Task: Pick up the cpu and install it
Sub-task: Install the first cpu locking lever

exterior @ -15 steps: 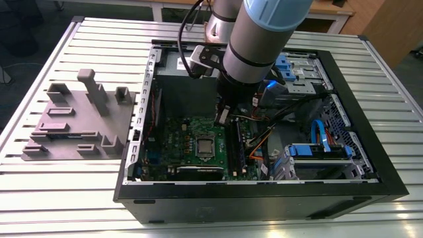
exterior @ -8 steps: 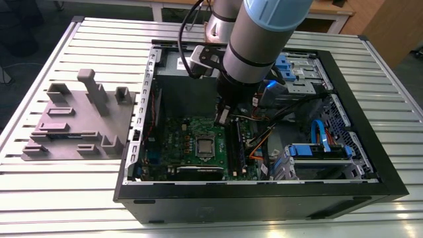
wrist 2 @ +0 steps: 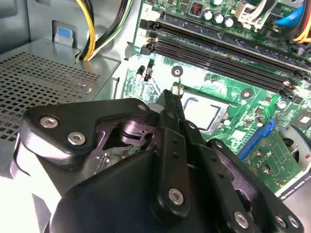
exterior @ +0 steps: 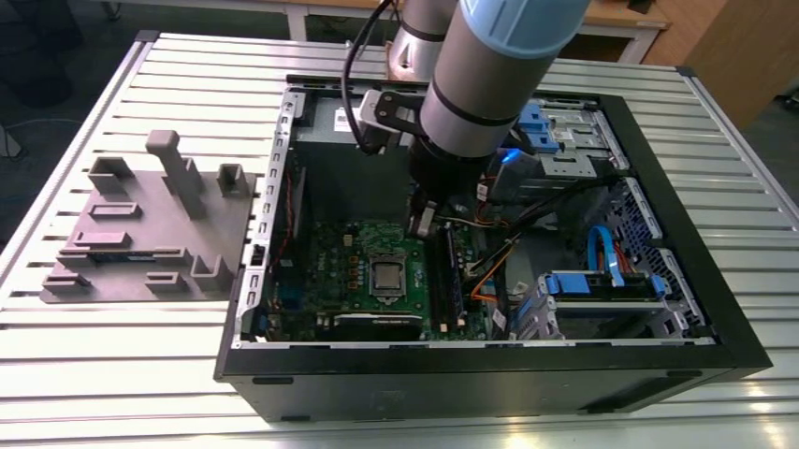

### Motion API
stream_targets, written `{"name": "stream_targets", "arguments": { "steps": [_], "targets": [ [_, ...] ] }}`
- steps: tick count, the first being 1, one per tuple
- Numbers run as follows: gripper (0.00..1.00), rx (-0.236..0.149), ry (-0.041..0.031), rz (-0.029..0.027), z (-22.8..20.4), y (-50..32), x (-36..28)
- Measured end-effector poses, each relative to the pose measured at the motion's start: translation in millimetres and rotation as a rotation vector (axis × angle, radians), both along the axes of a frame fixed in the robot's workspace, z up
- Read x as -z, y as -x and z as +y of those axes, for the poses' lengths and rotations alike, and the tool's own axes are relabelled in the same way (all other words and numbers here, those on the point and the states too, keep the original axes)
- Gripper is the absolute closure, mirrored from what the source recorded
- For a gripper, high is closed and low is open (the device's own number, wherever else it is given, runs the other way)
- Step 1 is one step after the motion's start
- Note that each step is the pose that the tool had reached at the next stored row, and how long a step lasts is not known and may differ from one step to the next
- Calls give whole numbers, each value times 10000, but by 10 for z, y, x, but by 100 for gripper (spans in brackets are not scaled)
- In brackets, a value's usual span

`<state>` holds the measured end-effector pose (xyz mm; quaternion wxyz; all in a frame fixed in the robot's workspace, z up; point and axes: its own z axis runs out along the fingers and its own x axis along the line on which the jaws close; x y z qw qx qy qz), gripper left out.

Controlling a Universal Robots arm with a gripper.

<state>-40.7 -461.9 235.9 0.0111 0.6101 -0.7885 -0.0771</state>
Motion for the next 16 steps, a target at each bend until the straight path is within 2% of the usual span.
{"name": "stream_targets", "arguments": {
  "steps": [2,3,6,8,10,16],
  "targets": [
    [90,-31,1,-21,-2,6,0],
    [90,-63,2,-58,-5,9,0],
    [90,-336,-2,-249,-7,9,3],
    [90,-548,-2,-333,-7,9,3],
    [90,-737,-4,-353,-8,9,2],
    [90,-1109,-9,-367,-9,39,2]
  ]
}}
